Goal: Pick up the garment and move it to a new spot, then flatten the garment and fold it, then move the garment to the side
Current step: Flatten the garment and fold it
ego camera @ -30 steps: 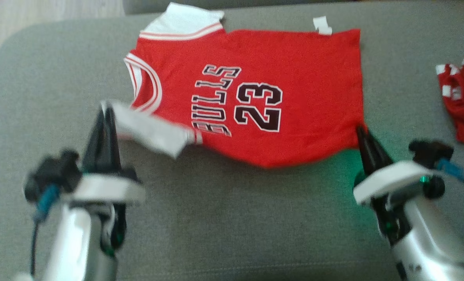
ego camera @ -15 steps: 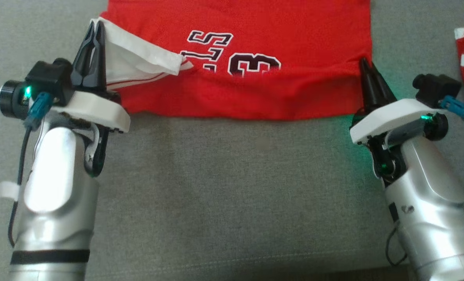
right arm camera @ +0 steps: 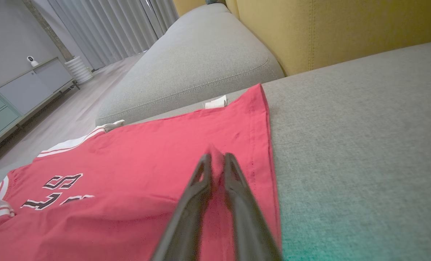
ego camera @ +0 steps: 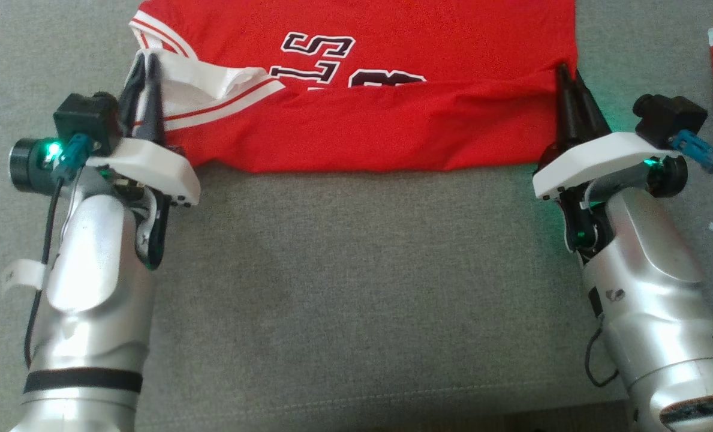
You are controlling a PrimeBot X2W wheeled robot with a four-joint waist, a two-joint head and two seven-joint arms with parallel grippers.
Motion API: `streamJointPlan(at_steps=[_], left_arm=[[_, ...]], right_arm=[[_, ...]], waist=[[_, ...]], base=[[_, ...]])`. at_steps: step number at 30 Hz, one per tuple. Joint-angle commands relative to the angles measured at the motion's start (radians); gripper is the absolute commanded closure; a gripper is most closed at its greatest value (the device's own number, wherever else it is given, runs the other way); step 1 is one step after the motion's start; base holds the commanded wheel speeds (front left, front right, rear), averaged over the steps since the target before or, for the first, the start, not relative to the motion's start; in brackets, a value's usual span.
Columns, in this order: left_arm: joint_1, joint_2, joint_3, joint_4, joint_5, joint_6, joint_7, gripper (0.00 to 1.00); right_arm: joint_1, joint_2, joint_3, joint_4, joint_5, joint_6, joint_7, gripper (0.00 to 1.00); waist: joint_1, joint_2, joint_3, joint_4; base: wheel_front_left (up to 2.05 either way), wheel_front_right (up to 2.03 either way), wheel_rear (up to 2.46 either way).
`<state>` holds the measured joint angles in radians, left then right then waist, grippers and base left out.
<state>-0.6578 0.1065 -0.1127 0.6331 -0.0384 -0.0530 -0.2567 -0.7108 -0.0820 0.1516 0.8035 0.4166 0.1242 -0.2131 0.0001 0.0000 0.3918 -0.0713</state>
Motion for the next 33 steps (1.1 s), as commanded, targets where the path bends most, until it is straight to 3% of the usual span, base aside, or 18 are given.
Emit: streamJointPlan(at_steps=[1,8,15,28,29,31,33], left_arm=[[-0.022,0.020,0.031,-0.039,-0.008,0.005,-0.005,0.00],[0.117,-0.025,0.072,-0.139,-0.051,0.043,-0.005,0.00],[0.250,-0.052,0.051,-0.173,-0.080,0.046,-0.005,0.00],[0.313,-0.056,-0.021,-0.191,-0.148,0.073,-0.005,0.00],[0.314,-0.056,-0.022,-0.191,-0.149,0.074,-0.005,0.00],[0.316,-0.056,-0.022,-0.189,-0.151,0.075,-0.005,0.00],[0.316,-0.056,-0.022,-0.188,-0.152,0.075,-0.005,0.00]], right_arm=[[-0.020,0.014,0.014,-0.021,-0.012,0.007,-0.017,0.00],[0.033,0.015,0.003,-0.041,-0.052,0.007,-0.046,0.00],[0.177,0.013,-0.068,-0.115,-0.092,0.007,-0.048,0.00],[0.217,0.026,-0.106,-0.005,-0.131,0.007,-0.042,0.00],[0.213,0.027,-0.103,0.009,-0.128,0.007,-0.038,0.16],[0.205,0.028,-0.095,0.031,-0.123,0.007,-0.036,1.00],[0.201,0.029,-0.089,0.040,-0.118,0.007,-0.036,1.00]], waist=[[-0.0001,0.0000,-0.002,0.003],[-0.0001,0.0000,-0.029,0.013],[-0.0001,0.0000,-0.060,0.031],[-0.0001,0.0000,-0.084,0.066],[-0.0001,0.0000,-0.084,0.068],[-0.0001,0.0000,-0.085,0.071],[-0.0001,0.0000,-0.085,0.073]], base=[[0.00,0.00,0.00],[0.00,0.00,0.00],[0.00,0.00,0.00],[0.00,0.00,0.00],[0.00,0.00,0.00],[0.00,0.00,0.00],[0.00,0.00,0.00]])
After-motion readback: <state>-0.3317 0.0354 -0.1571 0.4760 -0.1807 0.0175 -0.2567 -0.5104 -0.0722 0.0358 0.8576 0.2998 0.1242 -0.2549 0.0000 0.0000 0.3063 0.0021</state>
